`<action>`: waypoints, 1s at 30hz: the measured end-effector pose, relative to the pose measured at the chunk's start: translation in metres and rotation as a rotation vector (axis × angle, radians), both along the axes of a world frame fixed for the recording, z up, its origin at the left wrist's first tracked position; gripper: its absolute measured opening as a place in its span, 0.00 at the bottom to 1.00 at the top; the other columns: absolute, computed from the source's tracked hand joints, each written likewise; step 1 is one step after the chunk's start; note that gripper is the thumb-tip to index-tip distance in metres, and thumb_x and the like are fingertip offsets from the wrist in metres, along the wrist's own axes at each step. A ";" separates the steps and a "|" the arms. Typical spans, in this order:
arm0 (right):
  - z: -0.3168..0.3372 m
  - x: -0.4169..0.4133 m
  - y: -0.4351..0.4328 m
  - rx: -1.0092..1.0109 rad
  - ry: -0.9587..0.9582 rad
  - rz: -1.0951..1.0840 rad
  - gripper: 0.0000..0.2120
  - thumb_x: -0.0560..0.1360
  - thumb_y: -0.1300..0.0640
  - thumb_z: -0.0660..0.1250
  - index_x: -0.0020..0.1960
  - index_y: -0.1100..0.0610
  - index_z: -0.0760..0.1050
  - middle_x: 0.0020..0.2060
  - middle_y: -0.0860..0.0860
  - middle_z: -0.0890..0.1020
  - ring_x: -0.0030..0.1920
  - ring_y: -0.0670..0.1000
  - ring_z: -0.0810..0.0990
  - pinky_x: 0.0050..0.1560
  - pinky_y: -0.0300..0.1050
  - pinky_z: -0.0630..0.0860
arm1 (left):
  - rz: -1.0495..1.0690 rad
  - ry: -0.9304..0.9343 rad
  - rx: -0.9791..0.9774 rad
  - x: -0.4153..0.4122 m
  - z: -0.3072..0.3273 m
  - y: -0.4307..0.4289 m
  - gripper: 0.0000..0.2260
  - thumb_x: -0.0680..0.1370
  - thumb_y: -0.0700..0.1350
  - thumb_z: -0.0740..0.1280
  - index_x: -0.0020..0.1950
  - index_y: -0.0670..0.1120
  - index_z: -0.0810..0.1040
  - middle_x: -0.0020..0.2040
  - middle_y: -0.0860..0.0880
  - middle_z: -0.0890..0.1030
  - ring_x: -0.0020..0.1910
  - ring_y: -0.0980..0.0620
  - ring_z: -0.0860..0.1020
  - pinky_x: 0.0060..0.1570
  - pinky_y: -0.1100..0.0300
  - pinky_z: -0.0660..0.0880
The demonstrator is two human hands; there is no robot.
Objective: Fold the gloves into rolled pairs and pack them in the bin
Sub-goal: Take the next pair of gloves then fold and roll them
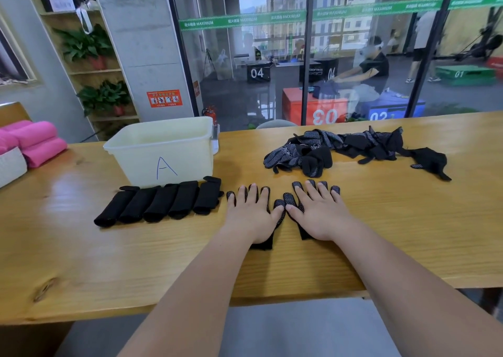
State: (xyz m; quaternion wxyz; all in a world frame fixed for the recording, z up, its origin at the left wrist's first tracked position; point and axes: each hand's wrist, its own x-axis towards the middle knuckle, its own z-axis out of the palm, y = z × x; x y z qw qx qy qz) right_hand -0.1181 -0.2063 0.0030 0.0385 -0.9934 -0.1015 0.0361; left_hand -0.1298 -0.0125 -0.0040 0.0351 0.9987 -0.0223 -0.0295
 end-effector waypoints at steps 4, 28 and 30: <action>-0.005 -0.016 -0.006 0.000 -0.019 0.041 0.38 0.81 0.28 0.38 0.86 0.45 0.40 0.85 0.48 0.40 0.85 0.55 0.38 0.84 0.60 0.43 | -0.011 -0.003 -0.003 -0.011 -0.003 0.001 0.36 0.82 0.71 0.39 0.87 0.55 0.41 0.87 0.49 0.40 0.85 0.43 0.37 0.82 0.38 0.40; -0.009 -0.057 -0.018 0.359 -0.535 0.174 0.12 0.81 0.45 0.64 0.57 0.47 0.84 0.54 0.39 0.79 0.57 0.45 0.73 0.52 0.43 0.76 | -0.242 -0.442 -0.399 -0.069 -0.001 0.030 0.18 0.86 0.54 0.61 0.76 0.53 0.76 0.75 0.57 0.74 0.78 0.56 0.65 0.80 0.54 0.62; -0.008 -0.059 -0.018 0.347 -0.553 0.159 0.12 0.81 0.44 0.65 0.55 0.47 0.84 0.50 0.40 0.79 0.54 0.44 0.73 0.48 0.41 0.75 | -0.247 -0.521 -0.378 -0.074 -0.001 0.030 0.14 0.85 0.52 0.65 0.69 0.53 0.82 0.65 0.57 0.79 0.69 0.56 0.71 0.71 0.56 0.70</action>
